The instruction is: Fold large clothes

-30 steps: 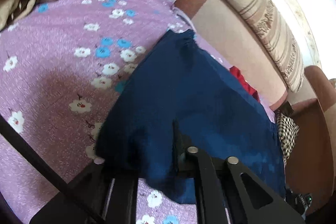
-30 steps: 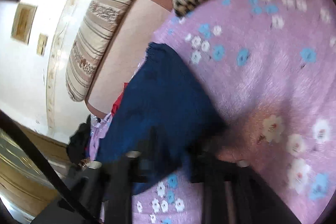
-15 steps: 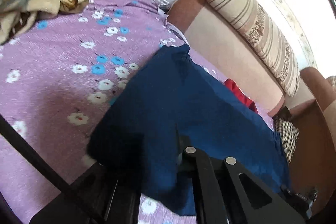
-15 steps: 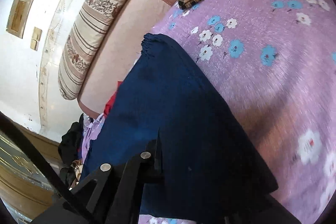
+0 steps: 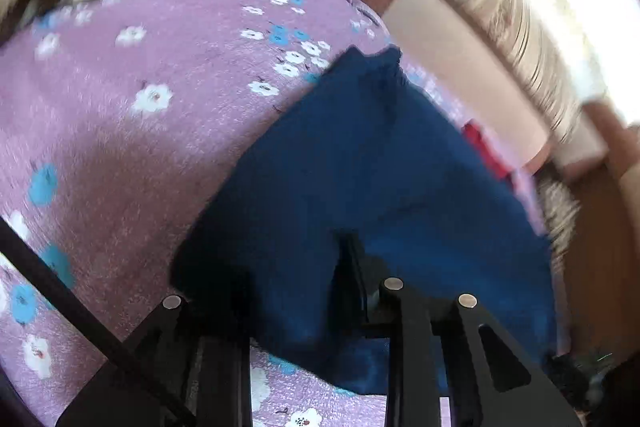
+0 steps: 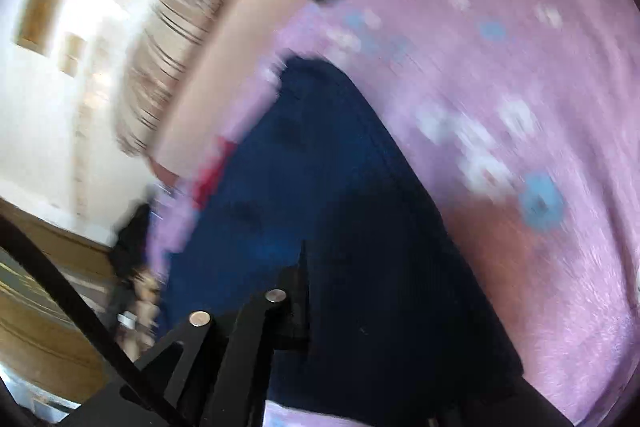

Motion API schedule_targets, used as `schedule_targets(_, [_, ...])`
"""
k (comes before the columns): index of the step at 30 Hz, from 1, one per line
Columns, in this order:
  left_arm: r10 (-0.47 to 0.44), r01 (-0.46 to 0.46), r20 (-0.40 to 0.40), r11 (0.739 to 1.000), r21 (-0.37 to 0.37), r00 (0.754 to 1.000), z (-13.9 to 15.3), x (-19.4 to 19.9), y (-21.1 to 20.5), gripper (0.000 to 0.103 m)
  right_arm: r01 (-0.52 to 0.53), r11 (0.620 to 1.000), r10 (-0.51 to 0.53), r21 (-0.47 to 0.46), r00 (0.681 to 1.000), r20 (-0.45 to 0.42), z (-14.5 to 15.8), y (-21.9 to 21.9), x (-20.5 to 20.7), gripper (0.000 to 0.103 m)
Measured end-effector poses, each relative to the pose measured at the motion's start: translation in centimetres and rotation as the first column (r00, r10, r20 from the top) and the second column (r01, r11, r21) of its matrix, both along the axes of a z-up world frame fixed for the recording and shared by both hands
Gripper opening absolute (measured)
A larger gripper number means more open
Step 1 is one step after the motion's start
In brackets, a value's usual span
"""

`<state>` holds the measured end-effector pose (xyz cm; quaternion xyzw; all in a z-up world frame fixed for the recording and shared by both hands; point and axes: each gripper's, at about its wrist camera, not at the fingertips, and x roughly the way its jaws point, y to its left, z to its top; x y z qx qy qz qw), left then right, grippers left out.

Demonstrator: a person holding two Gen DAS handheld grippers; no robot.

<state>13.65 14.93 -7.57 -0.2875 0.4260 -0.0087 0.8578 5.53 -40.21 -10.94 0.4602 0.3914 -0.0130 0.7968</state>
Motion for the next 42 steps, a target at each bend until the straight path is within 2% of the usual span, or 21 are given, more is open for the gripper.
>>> schedule_targets(2, [0.046, -0.046, -0.011, 0.999, 0.027, 0.999, 1.6, -1.0, 1.0, 0.040, 0.044, 0.992, -0.044, 0.116, 0.999, -0.001, -1.2, -1.3, -1.2, 0.023])
schedule_targets(3, [0.076, -0.076, 0.011, 0.996, 0.034, 0.997, 2.5, -1.9, 1.6, 0.044, 0.060, 0.992, -0.059, 0.107, 0.998, -0.014, -0.5, -1.9, -2.0, 0.030])
schedule_targets(5, [0.153, -0.162, 0.093, 0.982, 0.096, 0.984, 4.8, -4.1, 3.1, 0.047, 0.100, 0.995, -0.099, 0.027, 0.995, -0.016, 1.6, -2.7, -3.9, 0.036])
schedule_targets(7, [0.225, -0.266, 0.199, 0.941, 0.210, 0.954, 7.3, -5.8, 3.6, 0.048, 0.185, 0.978, -0.188, -0.094, 0.982, -0.021, 4.0, -3.6, -6.3, 0.040])
schedule_targets(8, [0.213, -0.274, 0.243, 0.927, 0.256, 0.946, 8.5, -5.8, 3.1, 0.048, 0.233, 0.958, -0.236, -0.166, 0.972, 0.000, 5.4, -3.9, -7.3, 0.040])
schedule_targets(10, [0.111, -0.202, 0.263, 0.914, 0.351, 0.958, 10.0, -3.8, 0.5, 0.051, 0.288, 0.919, -0.271, -0.268, 0.957, 0.099, 8.5, -3.7, -8.2, 0.040])
schedule_targets(11, [0.050, -0.141, 0.251, 0.924, 0.357, 0.967, 10.1, -2.6, -0.7, 0.067, 0.287, 0.905, -0.259, -0.313, 0.957, 0.129, 9.6, -3.3, -7.9, 0.040])
schedule_targets(12, [-0.031, -0.050, 0.219, 0.934, 0.354, 0.975, 9.9, -0.7, -2.2, 0.077, 0.240, 0.898, -0.192, -0.370, 0.968, 0.161, 10.8, -2.0, -6.4, 0.040])
schedule_targets(13, [-0.114, 0.044, 0.177, 0.933, 0.358, 0.978, 9.4, 1.5, -4.1, 0.077, 0.160, 0.909, -0.101, -0.384, 0.980, 0.170, 11.3, -0.8, -4.6, 0.041])
schedule_targets(15, [-0.258, 0.206, 0.092, 0.901, 0.381, 0.962, 7.5, 5.9, -8.2, 0.076, -0.013, 0.929, 0.074, -0.369, 0.986, 0.152, 10.8, 1.9, -0.3, 0.042])
schedule_targets(17, [-0.303, 0.273, 0.005, 0.867, 0.417, 0.953, 5.2, 9.0, -10.8, 0.076, -0.138, 0.929, 0.203, -0.345, 0.966, 0.159, 9.4, 4.5, 3.9, 0.041])
schedule_targets(21, [-0.290, 0.299, -0.089, 0.842, 0.448, 0.953, 1.8, 12.5, -10.6, 0.076, -0.277, 0.920, 0.298, -0.278, 0.954, 0.036, 4.0, 5.8, 10.4, 0.040])
schedule_targets(23, [-0.287, 0.279, -0.045, 0.865, 0.417, 0.957, 2.0, 12.1, -8.9, 0.076, -0.251, 0.916, 0.263, -0.314, 0.965, -0.005, 2.3, 4.8, 10.7, 0.026])
schedule_targets(25, [-0.260, 0.255, -0.046, 0.874, 0.413, 0.965, 1.8, 11.9, -7.1, 0.076, -0.234, 0.938, 0.245, -0.256, 0.969, 0.014, 0.8, 2.5, 10.0, 0.000])
schedule_targets(28, [-0.241, 0.236, -0.036, 0.896, 0.376, 0.970, 1.4, 11.6, -5.7, 0.076, -0.202, 0.950, 0.214, -0.238, 0.976, 0.026, 0.2, 0.3, 8.7, 0.000])
schedule_targets(32, [-0.230, 0.230, -0.054, 0.871, 0.435, 0.972, 2.0, 10.0, -5.3, 0.076, -0.125, 0.964, 0.129, -0.233, 0.992, -0.001, 1.2, -1.7, 6.9, 0.000])
schedule_targets(33, [-0.225, 0.226, -0.056, 0.866, 0.446, 0.973, 2.4, 9.0, -5.5, 0.076, -0.101, 0.966, 0.102, -0.236, 0.995, -0.010, 1.8, -2.3, 5.9, 0.001])
schedule_targets(35, [-0.231, 0.215, -0.019, 0.869, 0.446, 0.973, 3.8, 7.0, -5.9, 0.076, -0.076, 0.967, 0.080, -0.242, 0.997, 0.007, 3.3, -2.9, 4.0, 0.021])
schedule_targets(36, [-0.245, 0.217, 0.010, 0.880, 0.423, 0.970, 4.7, 5.8, -6.4, 0.077, -0.064, 0.970, 0.073, -0.236, 0.997, 0.032, 4.0, -3.2, 2.7, 0.047])
schedule_targets(37, [-0.272, 0.238, 0.038, 0.893, 0.382, 0.961, 5.3, 4.7, -7.1, 0.078, -0.034, 0.973, 0.051, -0.227, 0.997, 0.066, 4.6, -3.4, 0.9, 0.065])
schedule_targets(42, [-0.397, 0.357, 0.072, 0.880, 0.312, 0.915, 5.9, 1.5, -12.3, 0.081, 0.055, 0.988, -0.037, -0.143, 0.992, 0.124, 5.2, -3.9, -5.3, 0.066])
